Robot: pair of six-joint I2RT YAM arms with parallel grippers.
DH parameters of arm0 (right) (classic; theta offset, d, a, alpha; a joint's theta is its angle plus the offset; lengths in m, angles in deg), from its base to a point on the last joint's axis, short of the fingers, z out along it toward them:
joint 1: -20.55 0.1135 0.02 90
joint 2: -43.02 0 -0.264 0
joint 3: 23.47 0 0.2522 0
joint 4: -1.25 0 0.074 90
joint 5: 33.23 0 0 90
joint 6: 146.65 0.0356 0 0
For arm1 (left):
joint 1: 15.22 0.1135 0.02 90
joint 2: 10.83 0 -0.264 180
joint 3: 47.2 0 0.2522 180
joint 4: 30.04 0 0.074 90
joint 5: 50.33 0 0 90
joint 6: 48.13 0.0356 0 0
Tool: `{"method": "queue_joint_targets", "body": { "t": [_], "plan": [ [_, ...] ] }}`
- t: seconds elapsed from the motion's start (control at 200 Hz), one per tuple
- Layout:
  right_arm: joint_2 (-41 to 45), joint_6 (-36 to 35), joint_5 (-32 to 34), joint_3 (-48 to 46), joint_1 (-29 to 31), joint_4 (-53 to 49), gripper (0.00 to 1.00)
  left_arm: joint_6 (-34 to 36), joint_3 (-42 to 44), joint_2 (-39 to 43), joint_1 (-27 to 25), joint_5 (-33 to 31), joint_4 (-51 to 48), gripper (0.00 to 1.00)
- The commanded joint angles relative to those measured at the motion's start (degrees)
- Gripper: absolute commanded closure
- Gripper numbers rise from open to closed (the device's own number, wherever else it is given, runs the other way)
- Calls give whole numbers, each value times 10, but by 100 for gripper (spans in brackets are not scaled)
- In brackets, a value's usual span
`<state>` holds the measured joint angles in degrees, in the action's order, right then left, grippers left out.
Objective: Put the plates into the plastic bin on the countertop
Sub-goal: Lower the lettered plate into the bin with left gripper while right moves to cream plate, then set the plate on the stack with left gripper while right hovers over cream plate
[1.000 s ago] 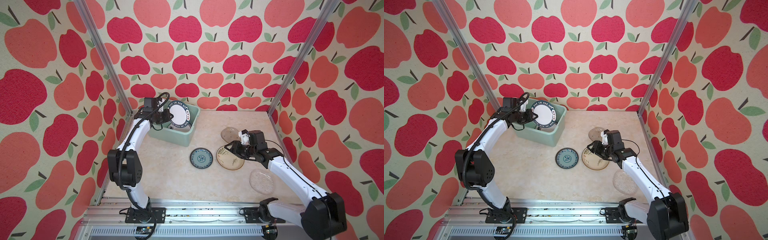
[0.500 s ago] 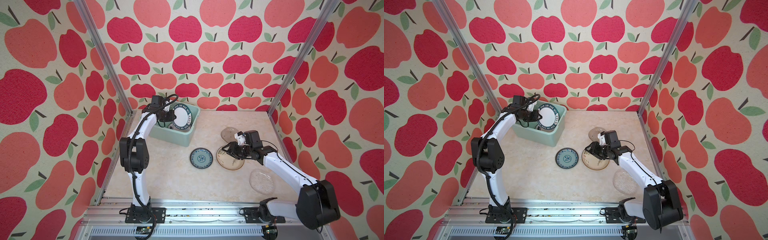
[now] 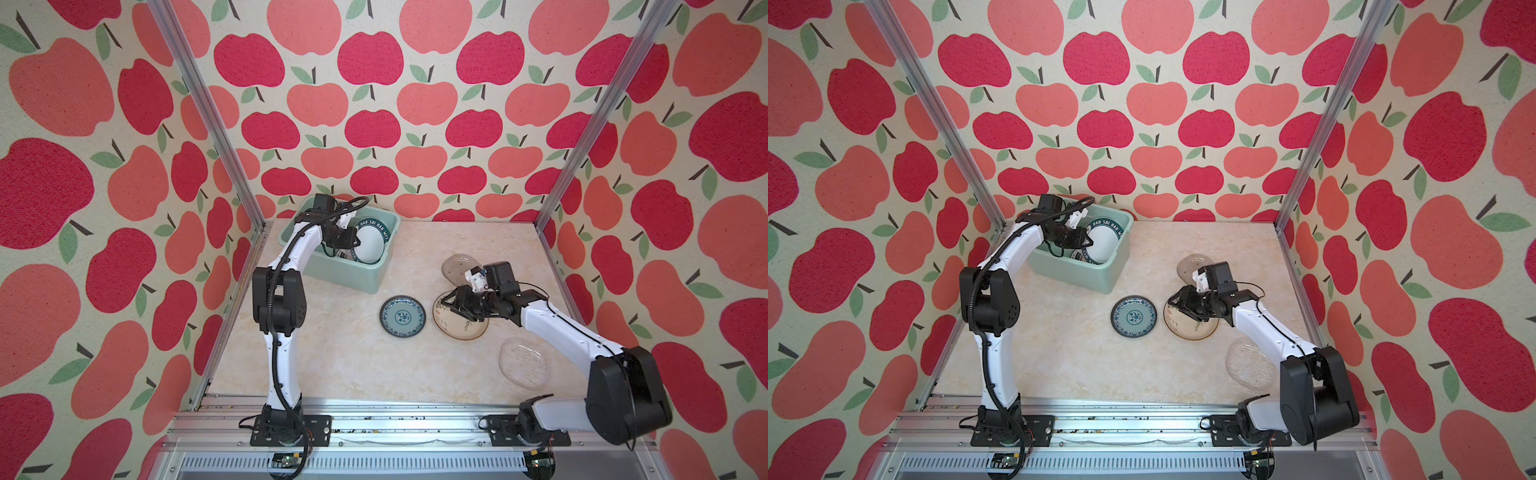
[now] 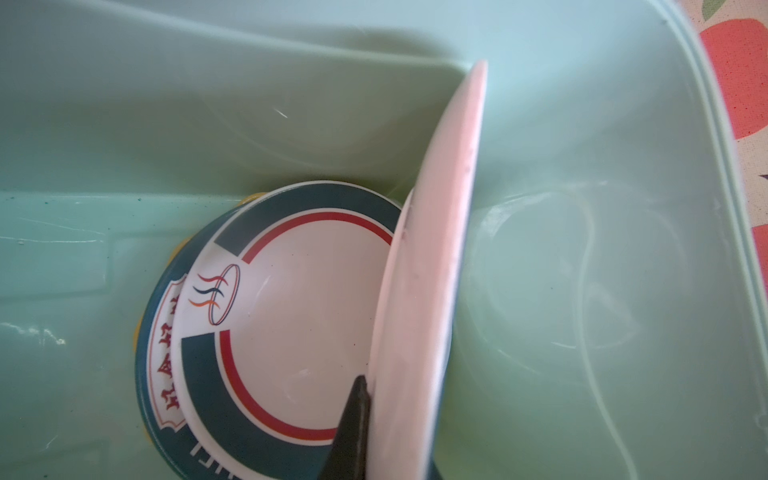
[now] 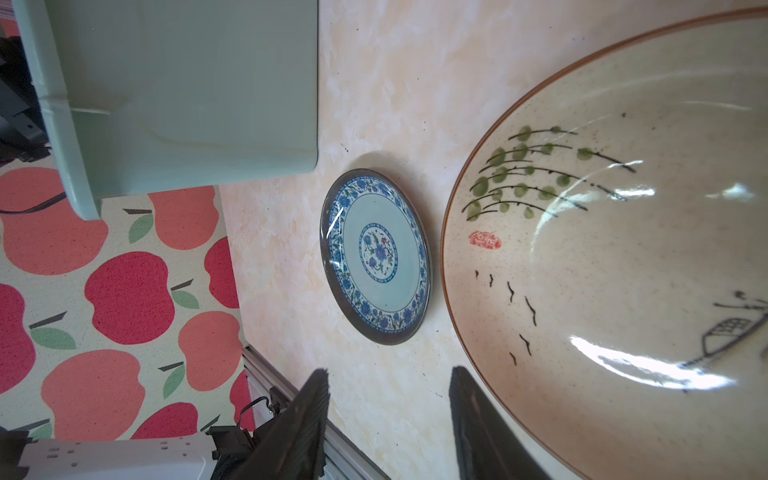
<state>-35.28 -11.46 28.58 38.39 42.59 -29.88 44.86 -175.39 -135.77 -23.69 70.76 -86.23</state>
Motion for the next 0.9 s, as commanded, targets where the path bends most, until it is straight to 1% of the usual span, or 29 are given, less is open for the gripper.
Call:
{"method": "queue_joint_targets", "body": {
  "t": [0.0,0.24,0.355,0.455,0.53,0.896],
  "plan": [
    [-8,4,-11,19,-4,7,50,19,-31,-30,-3,32,-29,95],
    [-15,6,-15,19,-3,11,51,15,-59,-54,2,10,-37,72],
    [-21,7,-20,18,-3,13,51,12,-61,-59,3,3,-35,64],
    [-26,7,-22,20,-3,14,51,9,-61,-62,4,-4,-32,60],
    [-27,8,-25,19,-4,17,51,8,-61,-64,3,-11,-31,60],
    [-44,22,-35,14,1,43,51,1,-52,-72,3,-38,-22,51]
  ]
}}
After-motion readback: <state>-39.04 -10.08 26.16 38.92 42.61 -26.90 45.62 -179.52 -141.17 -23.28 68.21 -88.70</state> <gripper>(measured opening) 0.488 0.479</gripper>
